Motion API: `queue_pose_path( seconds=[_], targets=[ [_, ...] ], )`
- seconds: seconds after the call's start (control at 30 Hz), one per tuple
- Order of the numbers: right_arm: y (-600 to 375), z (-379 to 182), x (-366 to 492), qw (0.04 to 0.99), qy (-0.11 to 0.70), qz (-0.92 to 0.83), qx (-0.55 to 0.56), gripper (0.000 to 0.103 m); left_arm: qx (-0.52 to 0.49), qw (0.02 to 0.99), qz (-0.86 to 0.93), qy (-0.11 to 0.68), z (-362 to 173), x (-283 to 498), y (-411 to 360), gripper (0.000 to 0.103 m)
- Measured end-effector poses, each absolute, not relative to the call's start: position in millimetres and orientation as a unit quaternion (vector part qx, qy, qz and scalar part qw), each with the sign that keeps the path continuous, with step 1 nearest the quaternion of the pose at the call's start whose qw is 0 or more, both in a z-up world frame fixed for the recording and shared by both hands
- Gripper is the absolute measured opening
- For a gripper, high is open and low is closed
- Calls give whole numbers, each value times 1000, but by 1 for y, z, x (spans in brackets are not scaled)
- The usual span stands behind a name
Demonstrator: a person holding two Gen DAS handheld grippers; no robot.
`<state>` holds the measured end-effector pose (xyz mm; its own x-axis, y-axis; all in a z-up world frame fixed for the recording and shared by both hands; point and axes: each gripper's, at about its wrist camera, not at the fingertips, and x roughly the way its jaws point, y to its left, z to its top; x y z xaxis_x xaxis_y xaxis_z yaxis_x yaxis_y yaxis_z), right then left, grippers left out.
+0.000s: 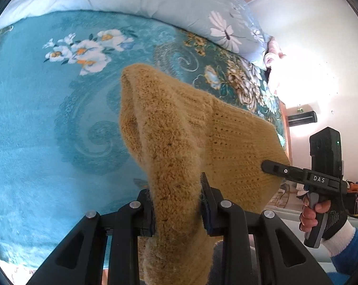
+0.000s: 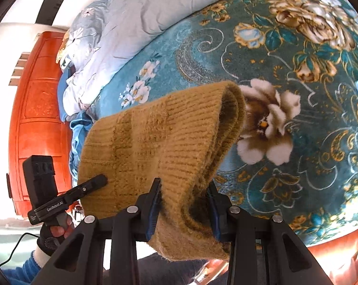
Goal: Fold clothes
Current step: 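Lift the folded sweater with both grippers and carry it across the bed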
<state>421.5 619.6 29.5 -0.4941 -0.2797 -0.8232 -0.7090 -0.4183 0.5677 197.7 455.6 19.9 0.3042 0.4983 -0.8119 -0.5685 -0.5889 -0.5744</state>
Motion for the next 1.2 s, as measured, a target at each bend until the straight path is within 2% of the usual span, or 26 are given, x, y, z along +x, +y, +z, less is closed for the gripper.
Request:
queue_pose_path(
  seconds=[0.33,0.63,0.83,1.2],
  targets=[
    [684,46,471,96,474,729,-484,38,-645,418,640,-17,42,263,513,30],
    [761,57,569,50,437,749,-496,38,-647,410,642,-32,52,359,591,30],
    [800,72,648,82,438,753,-484,38,-647,449,616,-7,61,409,649,30],
    [830,77,752,165,472,744,-443,38,-654,524,539,83,65,452,740,31]
  ],
)
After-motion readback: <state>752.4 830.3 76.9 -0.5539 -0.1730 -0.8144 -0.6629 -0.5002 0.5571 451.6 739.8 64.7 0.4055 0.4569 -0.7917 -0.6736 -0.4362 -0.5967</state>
